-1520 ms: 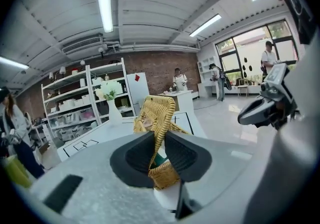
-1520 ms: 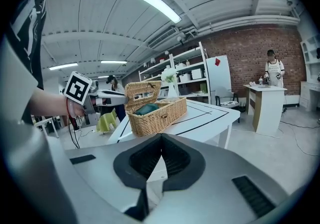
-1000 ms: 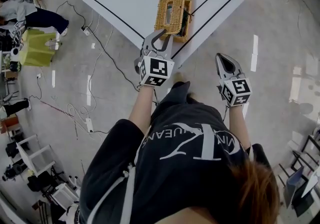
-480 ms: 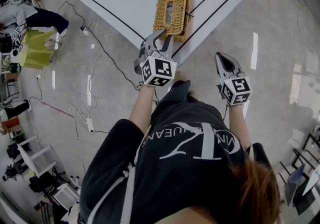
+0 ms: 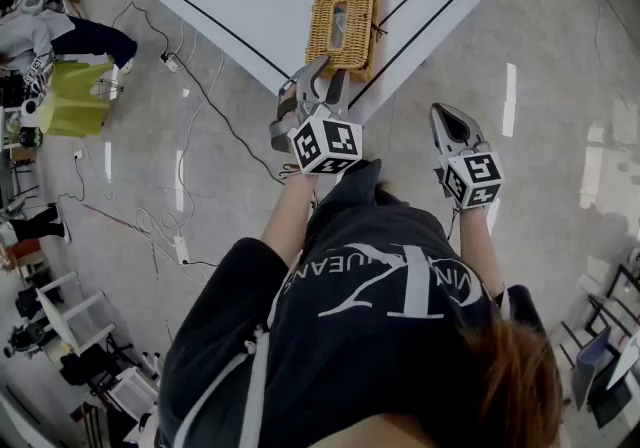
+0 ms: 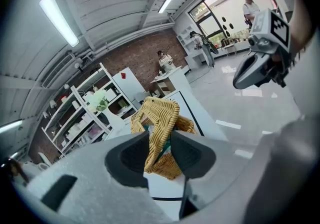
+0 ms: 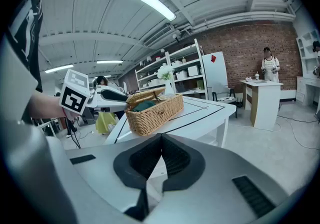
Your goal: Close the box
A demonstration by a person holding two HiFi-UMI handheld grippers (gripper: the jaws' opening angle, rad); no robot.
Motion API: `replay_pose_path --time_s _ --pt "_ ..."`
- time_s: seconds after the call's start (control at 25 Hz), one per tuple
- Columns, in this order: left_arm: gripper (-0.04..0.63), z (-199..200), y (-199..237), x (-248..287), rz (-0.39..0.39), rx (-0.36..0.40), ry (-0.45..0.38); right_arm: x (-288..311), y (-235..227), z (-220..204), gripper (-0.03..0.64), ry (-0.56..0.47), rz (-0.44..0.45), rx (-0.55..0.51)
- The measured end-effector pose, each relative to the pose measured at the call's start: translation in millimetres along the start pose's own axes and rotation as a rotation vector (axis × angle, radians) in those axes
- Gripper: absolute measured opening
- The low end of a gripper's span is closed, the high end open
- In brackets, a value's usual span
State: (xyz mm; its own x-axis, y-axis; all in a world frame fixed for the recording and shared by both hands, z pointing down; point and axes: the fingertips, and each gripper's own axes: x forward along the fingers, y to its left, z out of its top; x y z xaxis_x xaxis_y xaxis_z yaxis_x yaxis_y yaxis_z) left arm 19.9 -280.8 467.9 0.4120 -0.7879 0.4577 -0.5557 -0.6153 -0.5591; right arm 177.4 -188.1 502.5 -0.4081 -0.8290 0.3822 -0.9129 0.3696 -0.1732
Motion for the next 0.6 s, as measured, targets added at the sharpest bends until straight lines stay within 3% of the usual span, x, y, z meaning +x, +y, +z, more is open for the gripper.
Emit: replay_pose_path --time_s 0.6 --pt "0.124 -5.1 -8.8 -7.6 -0.027 -0.102 -0.019 1.8 6.3 0.2 -0.003 0.006 0.024 -0.010"
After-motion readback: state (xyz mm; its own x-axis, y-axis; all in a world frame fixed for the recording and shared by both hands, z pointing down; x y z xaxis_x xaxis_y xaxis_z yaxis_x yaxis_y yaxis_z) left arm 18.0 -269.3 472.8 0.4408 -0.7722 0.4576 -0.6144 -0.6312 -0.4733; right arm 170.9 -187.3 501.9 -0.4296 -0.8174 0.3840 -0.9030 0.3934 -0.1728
